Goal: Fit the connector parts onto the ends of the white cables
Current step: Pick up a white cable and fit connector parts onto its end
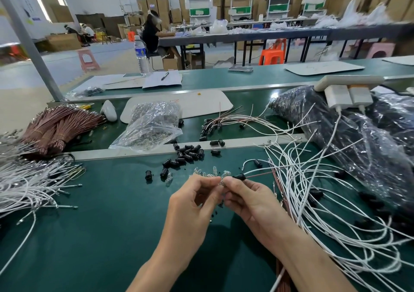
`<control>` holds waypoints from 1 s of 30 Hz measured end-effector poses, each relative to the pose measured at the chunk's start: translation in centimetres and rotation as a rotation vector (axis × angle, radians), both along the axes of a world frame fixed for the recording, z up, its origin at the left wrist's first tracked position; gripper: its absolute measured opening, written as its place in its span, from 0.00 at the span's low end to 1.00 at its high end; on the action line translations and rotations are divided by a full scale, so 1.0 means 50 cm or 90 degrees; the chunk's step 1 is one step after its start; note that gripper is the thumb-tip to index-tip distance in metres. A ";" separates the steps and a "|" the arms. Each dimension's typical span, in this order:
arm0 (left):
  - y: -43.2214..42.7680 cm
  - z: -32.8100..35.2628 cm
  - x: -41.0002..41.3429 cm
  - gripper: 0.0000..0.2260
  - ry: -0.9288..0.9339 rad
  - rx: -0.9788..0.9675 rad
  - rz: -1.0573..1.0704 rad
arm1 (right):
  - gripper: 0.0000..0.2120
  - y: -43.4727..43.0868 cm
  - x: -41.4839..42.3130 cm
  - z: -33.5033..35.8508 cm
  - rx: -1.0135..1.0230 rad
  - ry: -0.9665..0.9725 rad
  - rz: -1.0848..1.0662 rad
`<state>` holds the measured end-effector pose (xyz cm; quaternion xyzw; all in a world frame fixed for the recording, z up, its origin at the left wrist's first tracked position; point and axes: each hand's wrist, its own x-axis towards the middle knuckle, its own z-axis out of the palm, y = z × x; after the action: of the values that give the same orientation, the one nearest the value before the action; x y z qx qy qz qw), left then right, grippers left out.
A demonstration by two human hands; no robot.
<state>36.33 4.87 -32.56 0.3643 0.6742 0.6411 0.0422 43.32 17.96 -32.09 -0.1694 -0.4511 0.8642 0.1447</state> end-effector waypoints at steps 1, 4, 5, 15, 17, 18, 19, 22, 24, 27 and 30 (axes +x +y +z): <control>0.000 -0.001 0.000 0.06 0.006 0.002 -0.001 | 0.06 0.000 0.000 0.000 0.003 -0.001 0.004; -0.001 -0.004 -0.003 0.07 0.019 -0.004 -0.001 | 0.08 0.005 0.002 0.004 0.015 -0.008 0.016; -0.001 -0.004 -0.006 0.08 0.029 -0.014 0.005 | 0.08 0.007 0.003 0.005 0.021 -0.010 0.019; -0.009 0.002 -0.016 0.05 0.005 -0.049 0.000 | 0.15 0.011 0.006 0.004 0.033 0.018 -0.001; -0.007 0.001 -0.015 0.05 -0.003 -0.050 -0.004 | 0.20 0.012 0.007 0.003 0.042 0.019 0.000; -0.007 0.001 -0.014 0.05 -0.005 -0.053 -0.006 | 0.21 0.012 0.007 0.002 0.047 0.022 0.003; -0.006 0.000 -0.013 0.06 -0.005 -0.055 -0.008 | 0.22 0.012 0.007 0.001 0.052 0.024 0.005; -0.007 -0.003 -0.013 0.06 0.000 -0.062 -0.012 | 0.23 0.011 0.005 -0.002 0.058 0.029 0.006; -0.008 -0.003 -0.015 0.06 0.000 -0.066 -0.016 | 0.24 0.012 0.005 -0.003 0.058 0.031 0.006; -0.008 -0.001 -0.016 0.07 0.008 -0.078 -0.015 | 0.25 0.012 0.006 -0.004 0.058 0.029 0.008; -0.009 0.001 -0.020 0.09 0.020 -0.090 -0.011 | 0.25 0.013 0.006 -0.003 0.062 0.025 0.011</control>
<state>35.34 4.43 -32.50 0.3765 0.7153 0.5854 0.0629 43.64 18.60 -32.22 -0.1413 -0.4914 0.8454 0.1543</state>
